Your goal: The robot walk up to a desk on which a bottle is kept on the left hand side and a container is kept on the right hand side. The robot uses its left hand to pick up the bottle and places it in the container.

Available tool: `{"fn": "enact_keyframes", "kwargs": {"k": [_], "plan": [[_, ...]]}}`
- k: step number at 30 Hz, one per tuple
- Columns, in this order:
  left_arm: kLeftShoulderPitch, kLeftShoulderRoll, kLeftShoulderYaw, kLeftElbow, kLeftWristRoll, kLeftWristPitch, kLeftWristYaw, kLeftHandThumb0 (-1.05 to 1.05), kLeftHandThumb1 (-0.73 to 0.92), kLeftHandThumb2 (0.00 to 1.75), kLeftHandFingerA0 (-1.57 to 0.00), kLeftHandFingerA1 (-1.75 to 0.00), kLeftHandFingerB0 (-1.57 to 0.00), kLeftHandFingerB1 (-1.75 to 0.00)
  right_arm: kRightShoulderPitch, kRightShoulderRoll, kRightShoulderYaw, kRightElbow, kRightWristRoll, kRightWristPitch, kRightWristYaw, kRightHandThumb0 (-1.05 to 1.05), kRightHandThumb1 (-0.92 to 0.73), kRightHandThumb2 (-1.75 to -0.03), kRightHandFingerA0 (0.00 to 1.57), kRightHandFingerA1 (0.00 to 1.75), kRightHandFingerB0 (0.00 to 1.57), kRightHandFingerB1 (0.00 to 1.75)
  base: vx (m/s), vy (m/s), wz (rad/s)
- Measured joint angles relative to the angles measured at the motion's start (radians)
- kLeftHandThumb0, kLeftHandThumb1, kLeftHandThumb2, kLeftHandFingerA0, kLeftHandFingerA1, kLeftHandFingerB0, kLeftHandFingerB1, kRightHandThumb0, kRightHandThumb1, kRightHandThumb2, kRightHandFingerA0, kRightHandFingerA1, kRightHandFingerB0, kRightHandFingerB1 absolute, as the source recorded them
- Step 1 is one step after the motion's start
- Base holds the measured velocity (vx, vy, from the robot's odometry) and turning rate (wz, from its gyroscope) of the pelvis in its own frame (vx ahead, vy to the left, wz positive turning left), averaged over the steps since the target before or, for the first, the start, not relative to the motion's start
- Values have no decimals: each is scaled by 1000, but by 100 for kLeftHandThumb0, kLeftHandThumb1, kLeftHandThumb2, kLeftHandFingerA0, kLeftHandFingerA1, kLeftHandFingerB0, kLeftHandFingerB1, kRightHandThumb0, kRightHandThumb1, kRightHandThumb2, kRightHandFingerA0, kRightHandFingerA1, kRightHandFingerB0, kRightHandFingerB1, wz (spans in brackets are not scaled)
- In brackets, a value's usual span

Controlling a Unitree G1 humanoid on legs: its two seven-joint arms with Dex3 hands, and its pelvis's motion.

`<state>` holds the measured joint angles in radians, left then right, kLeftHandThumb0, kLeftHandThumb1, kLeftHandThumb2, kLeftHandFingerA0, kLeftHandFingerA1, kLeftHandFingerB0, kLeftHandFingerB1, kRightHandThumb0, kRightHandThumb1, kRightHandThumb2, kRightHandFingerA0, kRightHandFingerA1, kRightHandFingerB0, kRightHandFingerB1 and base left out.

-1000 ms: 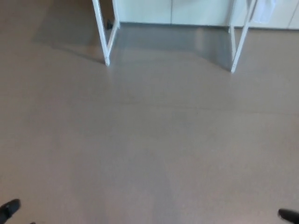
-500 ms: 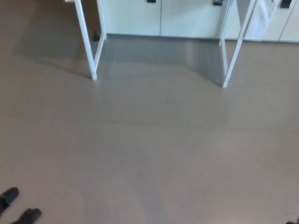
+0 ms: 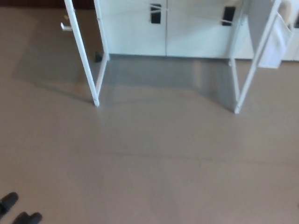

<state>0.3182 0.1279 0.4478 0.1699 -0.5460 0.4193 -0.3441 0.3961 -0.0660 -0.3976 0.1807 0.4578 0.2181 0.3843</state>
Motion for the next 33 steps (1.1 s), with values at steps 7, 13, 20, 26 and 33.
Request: {"fn": "enact_keyframes", "kwargs": {"k": [7, 13, 20, 26, 33], "plan": [[2, -2, -3, 5, -13, 14, -13, -17, 68, 60, -43, -43, -31, -31, -8, -8, -7, 2, 17, 0, 11, -58, -37, -80, 57, 63, 45, 54, 372, -157, 6], [30, -4, -3, 0, -14, 17, -23, -15, 52, 96, -32, -58, -13, -48, 17, -12, -8, 11, 20, 1, 16, -52, -46, -54, 58, 53, 48, 41, 410, 99, -22], [109, 2, -4, -12, -16, 20, -47, -16, 52, 96, -27, -57, -10, -48, 95, -11, -4, 27, 21, -6, 51, -50, -47, -55, 59, 50, 51, 40, 501, 185, -16], [198, 8, -6, 26, -8, 5, -79, -15, 47, 92, -32, -58, -14, -48, 200, -10, -8, 50, 16, -23, 66, -50, -45, -55, 65, 49, 51, 39, 429, 18, 18], [193, 21, -11, 54, 3, -27, -95, -17, 47, 92, -30, -57, -12, -48, 200, -19, -12, 91, 13, -66, 91, -48, -47, -55, 61, 49, 50, 39, 540, -68, 28]]}}
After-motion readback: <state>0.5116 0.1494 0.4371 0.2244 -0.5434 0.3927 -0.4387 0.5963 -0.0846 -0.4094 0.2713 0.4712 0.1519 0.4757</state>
